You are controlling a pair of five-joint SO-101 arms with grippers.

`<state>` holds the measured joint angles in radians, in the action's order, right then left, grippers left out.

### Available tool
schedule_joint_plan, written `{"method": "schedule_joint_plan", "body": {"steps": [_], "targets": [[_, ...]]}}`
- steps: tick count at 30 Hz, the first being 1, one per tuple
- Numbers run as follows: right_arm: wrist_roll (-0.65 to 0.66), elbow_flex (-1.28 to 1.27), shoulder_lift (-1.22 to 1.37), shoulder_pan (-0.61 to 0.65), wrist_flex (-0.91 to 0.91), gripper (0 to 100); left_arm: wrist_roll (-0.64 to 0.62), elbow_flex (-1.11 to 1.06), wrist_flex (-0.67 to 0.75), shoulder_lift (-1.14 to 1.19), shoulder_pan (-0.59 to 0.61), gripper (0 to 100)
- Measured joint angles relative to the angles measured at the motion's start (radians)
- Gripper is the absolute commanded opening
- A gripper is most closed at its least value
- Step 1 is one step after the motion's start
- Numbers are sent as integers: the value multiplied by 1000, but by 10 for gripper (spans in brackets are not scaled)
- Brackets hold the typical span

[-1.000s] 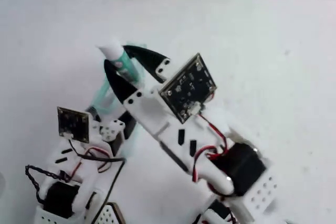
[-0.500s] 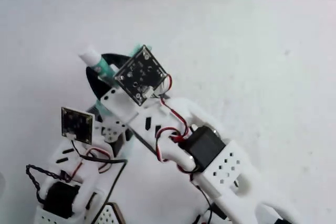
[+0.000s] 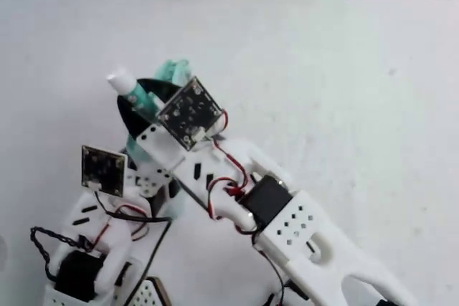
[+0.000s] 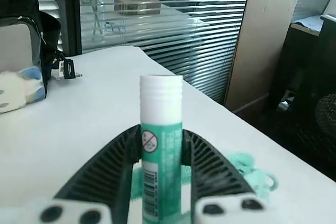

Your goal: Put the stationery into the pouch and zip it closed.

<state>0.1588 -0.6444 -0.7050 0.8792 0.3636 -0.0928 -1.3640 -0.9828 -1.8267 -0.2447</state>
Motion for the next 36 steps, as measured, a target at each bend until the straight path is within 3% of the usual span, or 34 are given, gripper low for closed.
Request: {"method": "schedule_joint_plan", "body": {"steps": [5,11,20,27,36], "targets": [[0,-14,-81,0,121,33,0,0,0,0,44,263],[0,-15,-178,-26,236,241,0,0,0,0,49,262],[2,-12,-252,-61,327,244,0,0,0,0,60,261],[2,94,-233,-249,457,244,0,0,0,0,60,260],[2,98,63,-535,562,244,0,2,0,0,83,260]]}}
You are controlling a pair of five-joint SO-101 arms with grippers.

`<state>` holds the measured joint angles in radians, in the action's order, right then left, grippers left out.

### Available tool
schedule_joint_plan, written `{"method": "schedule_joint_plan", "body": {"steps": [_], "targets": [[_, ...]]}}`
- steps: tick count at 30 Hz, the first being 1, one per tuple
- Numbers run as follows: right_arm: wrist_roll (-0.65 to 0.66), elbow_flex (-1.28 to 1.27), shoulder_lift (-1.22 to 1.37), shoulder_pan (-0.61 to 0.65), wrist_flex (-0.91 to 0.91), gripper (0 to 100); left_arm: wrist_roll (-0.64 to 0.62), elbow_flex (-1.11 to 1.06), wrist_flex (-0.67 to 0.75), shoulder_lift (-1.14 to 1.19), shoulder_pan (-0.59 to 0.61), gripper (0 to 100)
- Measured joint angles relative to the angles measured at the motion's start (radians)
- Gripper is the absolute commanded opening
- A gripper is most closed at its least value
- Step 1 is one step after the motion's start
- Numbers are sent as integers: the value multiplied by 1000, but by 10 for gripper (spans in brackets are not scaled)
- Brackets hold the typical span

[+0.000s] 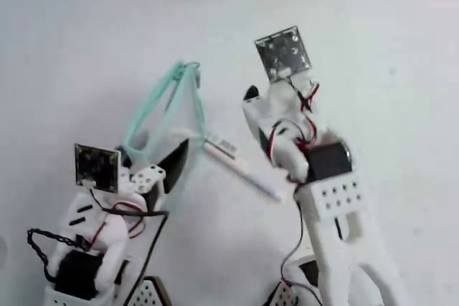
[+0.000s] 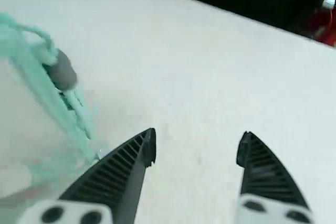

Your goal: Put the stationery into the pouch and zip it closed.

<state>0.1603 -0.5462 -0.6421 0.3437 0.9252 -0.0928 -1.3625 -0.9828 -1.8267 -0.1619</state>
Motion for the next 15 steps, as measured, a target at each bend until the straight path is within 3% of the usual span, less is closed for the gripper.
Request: {"method": "schedule_joint_plan", "body": {"steps": [7,15], "targets": [[91,25,330,104,0,244,0,31,9,0,176,260],[152,219,717,163,0,244,0,-14,92,6,199,260]]}}
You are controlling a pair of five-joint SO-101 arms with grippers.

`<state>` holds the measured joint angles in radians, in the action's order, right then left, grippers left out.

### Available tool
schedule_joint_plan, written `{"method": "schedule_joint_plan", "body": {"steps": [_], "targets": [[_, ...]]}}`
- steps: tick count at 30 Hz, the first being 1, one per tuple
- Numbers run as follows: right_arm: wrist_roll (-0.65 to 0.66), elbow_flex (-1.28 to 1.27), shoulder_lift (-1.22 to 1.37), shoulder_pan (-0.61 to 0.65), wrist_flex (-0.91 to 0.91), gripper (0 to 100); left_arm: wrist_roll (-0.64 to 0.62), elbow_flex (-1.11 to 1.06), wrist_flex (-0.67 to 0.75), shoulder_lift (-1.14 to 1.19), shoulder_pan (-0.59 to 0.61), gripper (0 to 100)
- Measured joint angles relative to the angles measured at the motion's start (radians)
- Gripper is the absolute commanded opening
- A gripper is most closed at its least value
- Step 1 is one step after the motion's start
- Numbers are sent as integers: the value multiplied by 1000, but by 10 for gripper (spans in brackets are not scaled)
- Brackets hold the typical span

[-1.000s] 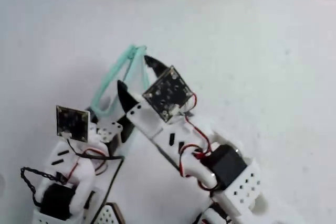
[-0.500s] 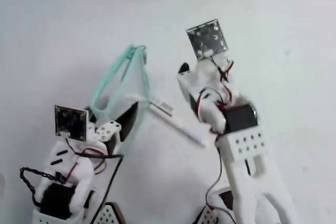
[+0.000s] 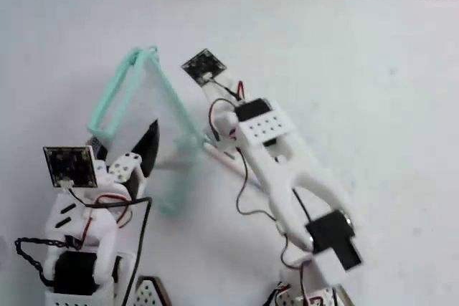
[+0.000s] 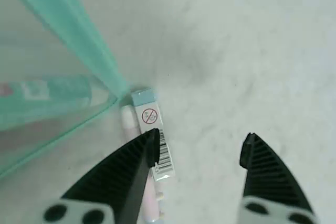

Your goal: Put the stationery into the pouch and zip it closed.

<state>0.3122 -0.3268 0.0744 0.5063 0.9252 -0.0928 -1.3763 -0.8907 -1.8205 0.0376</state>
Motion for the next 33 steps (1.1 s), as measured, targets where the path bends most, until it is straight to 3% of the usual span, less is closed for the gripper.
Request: {"method": "schedule_joint_plan", "body": {"steps": [11,17,23,25,33], "targets": [[3,49,126,55,40,242,0,-2,0,0,0,260],[3,57,195,51,-2,119,0,-2,2,0,0,260],[48,86,259,38,-51,63,0,-6,2,-3,0,260],[60,89,259,31,-51,10,0,-6,2,-3,0,260],[64,155,95,-77,86,18,0,-6,2,-3,0,263]]}}
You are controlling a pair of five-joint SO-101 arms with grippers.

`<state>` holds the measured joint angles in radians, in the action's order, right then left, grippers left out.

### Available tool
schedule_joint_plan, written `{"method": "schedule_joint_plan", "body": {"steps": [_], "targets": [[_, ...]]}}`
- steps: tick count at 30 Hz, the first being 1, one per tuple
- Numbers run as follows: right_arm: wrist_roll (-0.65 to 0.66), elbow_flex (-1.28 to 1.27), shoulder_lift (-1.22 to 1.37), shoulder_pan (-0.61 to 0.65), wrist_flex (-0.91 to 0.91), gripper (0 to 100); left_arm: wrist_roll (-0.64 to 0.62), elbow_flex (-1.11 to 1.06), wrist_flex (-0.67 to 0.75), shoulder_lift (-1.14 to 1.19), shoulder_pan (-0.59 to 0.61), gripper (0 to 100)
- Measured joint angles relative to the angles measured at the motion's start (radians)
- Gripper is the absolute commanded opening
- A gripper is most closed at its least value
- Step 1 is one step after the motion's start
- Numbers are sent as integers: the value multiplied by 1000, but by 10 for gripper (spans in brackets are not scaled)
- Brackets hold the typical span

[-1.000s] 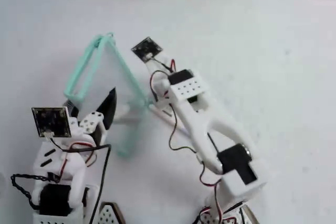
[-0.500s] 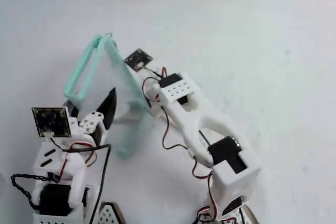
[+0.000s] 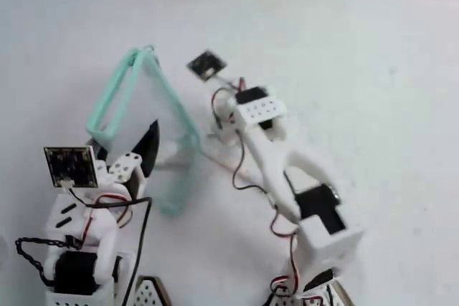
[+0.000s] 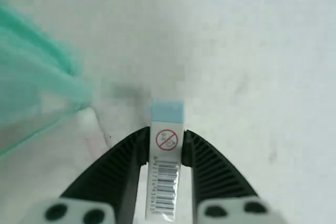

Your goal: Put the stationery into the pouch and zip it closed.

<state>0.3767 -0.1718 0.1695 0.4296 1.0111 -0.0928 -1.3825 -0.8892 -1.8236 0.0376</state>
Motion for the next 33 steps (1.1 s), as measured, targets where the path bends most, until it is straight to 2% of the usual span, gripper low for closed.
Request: {"method": "schedule_joint_plan", "body": {"steps": [7,12,15,20,24,29,33], "targets": [[2,11,-445,25,157,18,0,0,-15,-2,-52,264],[2,-61,-730,97,173,18,0,0,-35,-2,-127,264],[2,-143,-902,166,97,18,0,0,-48,-2,-143,264],[2,-245,-1154,344,-146,17,0,0,-48,-2,-172,263],[2,-259,-1169,451,-290,17,5,0,-63,-3,-239,263],[2,-261,-1034,494,-402,17,9,0,-63,-3,-267,263],[-83,-265,-941,516,-442,17,9,0,-63,-3,-267,263]]}}
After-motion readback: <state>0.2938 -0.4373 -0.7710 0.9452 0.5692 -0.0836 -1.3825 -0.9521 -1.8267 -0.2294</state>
